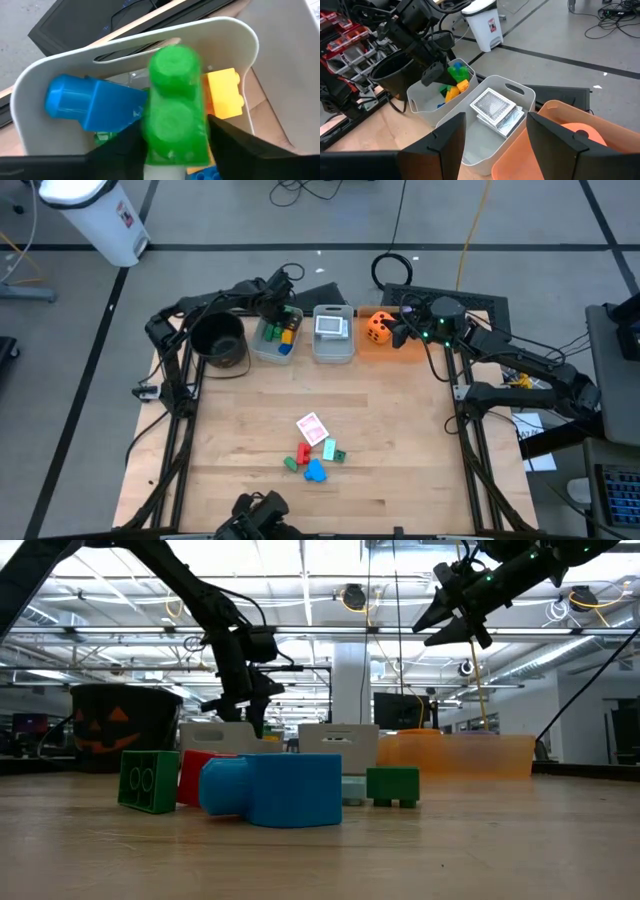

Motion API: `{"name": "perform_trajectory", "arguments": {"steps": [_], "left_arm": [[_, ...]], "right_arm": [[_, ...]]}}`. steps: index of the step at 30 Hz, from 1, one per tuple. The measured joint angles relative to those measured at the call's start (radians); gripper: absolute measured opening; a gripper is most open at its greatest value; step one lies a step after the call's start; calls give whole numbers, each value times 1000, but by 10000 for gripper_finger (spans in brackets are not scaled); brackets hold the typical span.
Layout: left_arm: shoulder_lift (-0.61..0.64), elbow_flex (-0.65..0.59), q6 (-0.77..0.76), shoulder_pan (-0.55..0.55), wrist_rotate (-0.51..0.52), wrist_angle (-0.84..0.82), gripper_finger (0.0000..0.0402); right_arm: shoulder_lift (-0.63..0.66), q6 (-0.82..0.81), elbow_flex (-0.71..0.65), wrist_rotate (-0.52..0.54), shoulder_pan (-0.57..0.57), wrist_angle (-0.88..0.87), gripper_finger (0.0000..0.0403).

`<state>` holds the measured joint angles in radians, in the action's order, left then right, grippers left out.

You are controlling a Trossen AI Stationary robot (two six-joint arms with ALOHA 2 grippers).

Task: Pick & Place Toys
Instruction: Put the green game piece into the left gray bin

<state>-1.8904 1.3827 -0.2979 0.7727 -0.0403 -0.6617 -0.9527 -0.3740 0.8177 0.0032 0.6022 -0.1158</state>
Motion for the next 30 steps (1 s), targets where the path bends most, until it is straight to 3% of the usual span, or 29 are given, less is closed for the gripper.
{"name": "perform_trajectory", "arguments": {"steps": [4, 9, 19, 26, 30], "left_arm": [[1, 0, 0, 0, -10, -1, 256], [35, 0, 3, 1, -20, -4, 288], [221, 0, -6, 0, 9, -21, 293], [407, 0, -112, -37, -156, 113, 293], [484, 1, -133, -110, -220, 241, 294]], "right_arm": [[0, 0, 0, -1, 0, 0, 198], [0, -1, 0, -3, 0, 0, 198], [0, -6, 0, -4, 0, 0, 198], [0, -7, 0, -6, 0, 6, 199], [0, -7, 0, -7, 0, 23, 198]]}}
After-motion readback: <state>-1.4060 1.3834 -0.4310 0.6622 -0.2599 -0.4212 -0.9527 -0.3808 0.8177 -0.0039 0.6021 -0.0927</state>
